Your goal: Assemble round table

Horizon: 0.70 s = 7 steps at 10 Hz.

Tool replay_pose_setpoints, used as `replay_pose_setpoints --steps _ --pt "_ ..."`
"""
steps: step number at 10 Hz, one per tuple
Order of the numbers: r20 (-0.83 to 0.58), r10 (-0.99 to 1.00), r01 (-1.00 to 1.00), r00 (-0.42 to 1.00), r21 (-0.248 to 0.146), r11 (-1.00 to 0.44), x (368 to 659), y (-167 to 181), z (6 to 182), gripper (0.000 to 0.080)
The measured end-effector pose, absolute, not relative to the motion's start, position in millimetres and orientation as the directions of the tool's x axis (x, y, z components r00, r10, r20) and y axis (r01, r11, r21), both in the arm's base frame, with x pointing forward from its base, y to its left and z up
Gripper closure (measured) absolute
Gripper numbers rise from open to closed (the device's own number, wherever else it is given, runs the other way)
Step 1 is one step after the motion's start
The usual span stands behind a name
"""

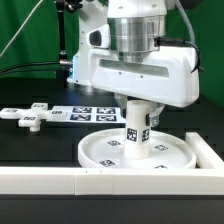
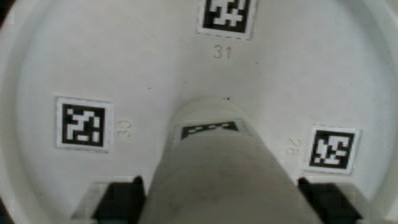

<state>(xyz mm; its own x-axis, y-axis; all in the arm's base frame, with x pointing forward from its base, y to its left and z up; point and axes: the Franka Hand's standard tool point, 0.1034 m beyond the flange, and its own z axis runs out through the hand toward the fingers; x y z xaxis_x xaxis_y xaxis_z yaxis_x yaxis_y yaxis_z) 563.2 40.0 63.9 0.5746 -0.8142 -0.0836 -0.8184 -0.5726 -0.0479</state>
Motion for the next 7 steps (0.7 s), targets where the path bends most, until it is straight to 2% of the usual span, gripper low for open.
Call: replay_pose_setpoints --steps 2,5,7 --pt "-0.094 -0.863 -0.868 0.497 -0.047 -0.495 563.5 39.4 64.0 0.039" --pt "-0.171 -0.957 -0.972 0.233 -0.062 -0.226 562.8 38.8 63.4 0.039" --pt "-0.182 -0.97 -0.987 0.158 -0.057 -0.15 563.3 39.1 63.5 0.039"
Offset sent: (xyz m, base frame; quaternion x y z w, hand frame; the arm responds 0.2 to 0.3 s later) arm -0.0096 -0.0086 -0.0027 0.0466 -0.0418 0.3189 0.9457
